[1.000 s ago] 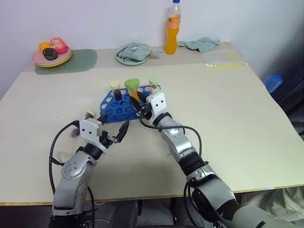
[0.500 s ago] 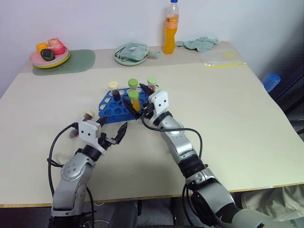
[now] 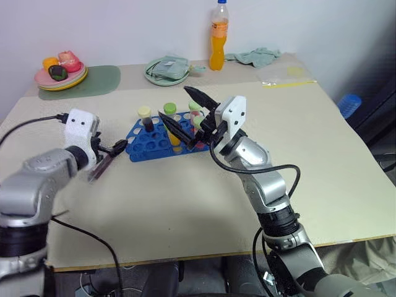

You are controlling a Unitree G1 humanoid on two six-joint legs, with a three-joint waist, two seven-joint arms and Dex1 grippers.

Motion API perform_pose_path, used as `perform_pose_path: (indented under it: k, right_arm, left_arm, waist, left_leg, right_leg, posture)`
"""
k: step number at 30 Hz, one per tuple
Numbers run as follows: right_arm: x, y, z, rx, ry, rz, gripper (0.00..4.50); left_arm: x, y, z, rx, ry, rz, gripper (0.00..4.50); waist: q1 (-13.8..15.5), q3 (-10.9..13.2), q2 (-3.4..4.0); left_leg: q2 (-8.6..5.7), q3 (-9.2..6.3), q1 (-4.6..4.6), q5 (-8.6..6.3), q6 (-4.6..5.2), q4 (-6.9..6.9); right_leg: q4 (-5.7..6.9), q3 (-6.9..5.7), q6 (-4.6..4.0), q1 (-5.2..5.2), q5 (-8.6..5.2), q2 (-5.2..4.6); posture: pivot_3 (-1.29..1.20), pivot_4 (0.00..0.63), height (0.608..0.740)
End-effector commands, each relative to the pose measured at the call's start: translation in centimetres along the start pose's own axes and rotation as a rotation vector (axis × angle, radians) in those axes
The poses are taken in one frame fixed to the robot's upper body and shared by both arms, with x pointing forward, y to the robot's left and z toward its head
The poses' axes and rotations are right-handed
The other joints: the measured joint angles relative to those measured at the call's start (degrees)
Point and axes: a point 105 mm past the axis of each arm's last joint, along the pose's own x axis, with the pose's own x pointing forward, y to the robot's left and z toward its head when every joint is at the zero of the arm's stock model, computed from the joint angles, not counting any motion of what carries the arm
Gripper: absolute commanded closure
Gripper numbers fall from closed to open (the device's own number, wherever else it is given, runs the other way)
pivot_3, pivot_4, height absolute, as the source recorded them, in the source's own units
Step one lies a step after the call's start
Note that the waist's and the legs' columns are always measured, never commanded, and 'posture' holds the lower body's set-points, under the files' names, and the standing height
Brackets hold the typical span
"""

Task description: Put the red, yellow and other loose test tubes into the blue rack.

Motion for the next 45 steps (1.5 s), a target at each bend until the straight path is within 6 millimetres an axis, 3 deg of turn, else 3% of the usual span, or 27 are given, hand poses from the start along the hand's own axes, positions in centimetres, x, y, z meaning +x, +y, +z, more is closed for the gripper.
perform_pose_path:
  k: [1,8,15,18,24,27,29,31,33,35,37,40,45]
  right_arm:
    - [-1.0,1.6,-0.1,-0.058,0.067,0.13,0.04]
    - [-4.7,2.6,-1.8,-0.083,0.233,0.286,0.04]
    - [-5.0,2.8,-2.0,-0.078,0.254,0.281,0.04]
    - [-4.8,2.9,-2.0,-0.066,0.251,0.275,0.0]
    - [-4.7,2.9,-2.0,-0.058,0.248,0.271,0.0]
    - [-4.8,2.8,-2.0,-0.054,0.248,0.267,0.0]
    - [-5.3,2.2,-2.2,-0.043,0.255,0.226,0.0]
    - [-5.9,1.8,-2.5,-0.031,0.264,0.194,0.0]
    - [-7.4,1.4,-4.0,0.013,0.334,0.142,0.0]
    - [-8.5,1.1,-5.1,0.037,0.385,0.108,0.0]
    - [-9.0,1.1,-5.4,0.054,0.394,0.087,0.0]
    - [-9.7,1.2,-6.0,0.092,0.394,0.05,0.0]
    - [-10.0,1.5,-6.7,0.123,0.39,0.038,0.0]
  left_arm:
    - [0.1,0.6,-1.3,-0.034,0.23,-0.058,0.0]
    - [1.3,1.8,-2.6,0.0,0.462,-0.064,0.0]
    - [3.0,3.3,-3.1,0.004,0.521,-0.021,0.0]
    - [3.1,3.5,-3.3,0.008,0.532,-0.021,0.78]
    - [2.6,4.6,-3.2,-0.009,0.512,0.023,3.59]
    - [2.8,6.0,-1.6,0.01,0.365,0.094,3.72]
    - [2.1,7.6,3.0,0.217,-0.067,0.254,3.72]
    - [0.3,8.1,4.7,0.262,-0.296,0.363,3.72]
    - [-1.6,6.1,4.4,0.089,-0.538,0.266,3.72]
    - [-3.6,5.0,4.0,0.032,-0.687,0.257,3.72]
    - [-4.2,2.4,3.3,0.028,-0.763,0.236,3.72]
    - [-4.1,-3.7,2.9,0.041,-0.865,0.13,3.72]
    - [-2.1,-7.6,2.5,0.003,-0.91,0.124,3.72]
  waist:
    - [0.03,0.01,-0.04]
    - [0.11,0.04,-0.07]
    - [0.06,0.07,-0.14]
    - [0.09,0.09,-0.18]
    - [0.03,0.08,-0.18]
    - [0.04,0.08,-0.19]
    - [-0.05,0.07,-0.17]
    - [0.24,0.01,-0.32]
    - [0.47,-0.05,-0.37]
    - [0.82,-0.05,-0.37]
    - [1.47,-0.04,-0.38]
    - [2.29,-0.08,-0.42]
    - [2.97,-0.12,-0.45]
  left_leg:
    - [0.0,-0.01,0.0,0.0,0.0,0.01]
    - [-0.01,0.17,-0.02,0.0,0.0,0.02]
    - [0.01,0.19,-0.04,0.0,0.01,0.02]
    - [0.01,0.17,-0.08,0.01,0.01,0.05]
    - [0.01,0.15,-0.07,0.01,0.01,0.06]
    - [0.02,0.12,-0.08,0.01,0.01,0.05]
    - [0.02,0.0,-0.08,0.01,0.01,0.04]
    - [0.08,0.0,-0.19,0.16,-0.25,0.06]
    - [0.08,-0.04,-0.51,0.21,-0.35,0.13]
    - [0.07,-0.01,-0.56,0.2,-0.33,0.18]
    - [0.05,0.0,-0.58,0.11,-0.18,0.21]
    - [0.01,0.0,-0.53,0.05,-0.08,0.24]
    - [-0.07,0.14,-0.43,0.04,-0.06,0.28]
  right_leg:
    - [-0.01,-0.02,0.0,0.0,0.0,0.0]
    - [-0.03,-0.06,0.01,0.05,-0.01,0.01]
    - [-0.03,-0.05,0.02,0.02,-0.02,0.02]
    - [-0.03,-0.06,0.02,0.01,-0.02,0.02]
    - [0.0,-0.06,0.02,0.0,-0.01,0.01]
    - [0.02,-0.05,0.02,-0.02,-0.01,0.01]
    - [0.03,-0.04,0.02,-0.06,-0.01,-0.01]
    - [0.1,0.02,0.0,-0.22,0.0,-0.13]
    - [0.07,0.03,0.0,-0.48,0.03,-0.17]
    - [0.03,0.05,0.01,-0.47,0.03,-0.27]
    - [0.01,0.04,0.01,-0.44,0.03,-0.3]
    - [0.01,0.01,0.01,-0.34,0.04,-0.25]
    - [-0.03,0.0,0.04,-0.22,0.13,-0.2]
  posture:
    - [0.0,0.15,0.74]
    - [0.0,0.15,0.74]
    - [0.0,0.15,0.74]
    - [0.0,0.15,0.74]
    - [0.0,0.15,0.74]
    - [0.0,0.15,0.74]
    - [0.0,0.15,0.74]
    - [0.0,0.15,0.74]
    - [0.0,0.15,0.74]
    - [0.0,0.15,0.74]
    - [0.0,0.15,0.74]
    - [0.0,0.15,0.74]
    - [0.0,0.15,0.74]
